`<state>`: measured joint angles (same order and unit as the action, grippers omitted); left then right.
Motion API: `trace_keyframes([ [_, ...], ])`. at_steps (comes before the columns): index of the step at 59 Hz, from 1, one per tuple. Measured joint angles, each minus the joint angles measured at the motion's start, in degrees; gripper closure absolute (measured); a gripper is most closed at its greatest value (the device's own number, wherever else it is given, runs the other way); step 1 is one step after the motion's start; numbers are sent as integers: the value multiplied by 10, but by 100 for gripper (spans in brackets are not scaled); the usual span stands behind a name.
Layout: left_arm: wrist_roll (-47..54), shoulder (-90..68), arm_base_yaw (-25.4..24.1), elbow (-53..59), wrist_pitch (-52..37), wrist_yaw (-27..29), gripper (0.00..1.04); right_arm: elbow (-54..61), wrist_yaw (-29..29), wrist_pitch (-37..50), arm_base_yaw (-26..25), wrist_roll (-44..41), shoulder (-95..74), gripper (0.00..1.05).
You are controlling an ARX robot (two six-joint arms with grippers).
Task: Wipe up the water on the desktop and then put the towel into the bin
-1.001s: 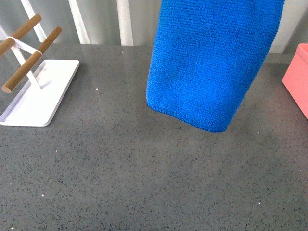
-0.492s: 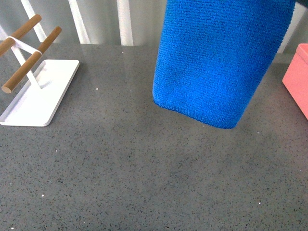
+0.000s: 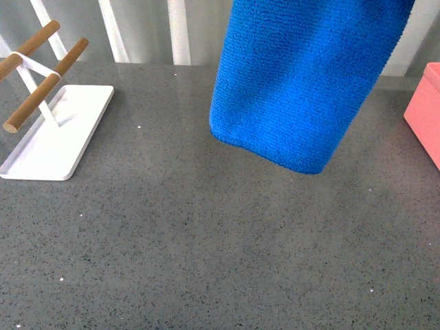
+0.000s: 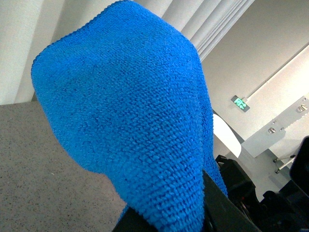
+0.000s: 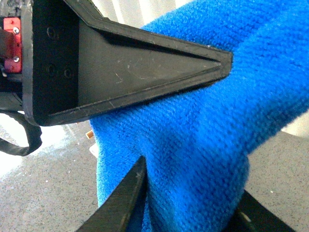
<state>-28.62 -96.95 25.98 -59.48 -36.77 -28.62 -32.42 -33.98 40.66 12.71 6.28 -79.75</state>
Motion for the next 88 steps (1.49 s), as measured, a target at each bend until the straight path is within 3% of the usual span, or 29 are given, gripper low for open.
trace_keyframes([
  [14,-4,0,-3,0,0,0,99,3,1,4,-1,5,2,102],
  [38,-5,6,-3,0,0,-3,99,3,-5,10,-14,17,12,102],
  [45,-13,8,-7,0,6,-2,75,3,-4,10,-25,20,14,102],
  [58,-6,10,-23,0,31,6,42,3,-5,8,-42,26,20,102],
  [70,35,10,-74,3,68,15,7,3,-12,4,-59,32,34,102],
  [88,112,105,-175,113,120,-24,7,3,-17,-4,-78,34,47,102],
])
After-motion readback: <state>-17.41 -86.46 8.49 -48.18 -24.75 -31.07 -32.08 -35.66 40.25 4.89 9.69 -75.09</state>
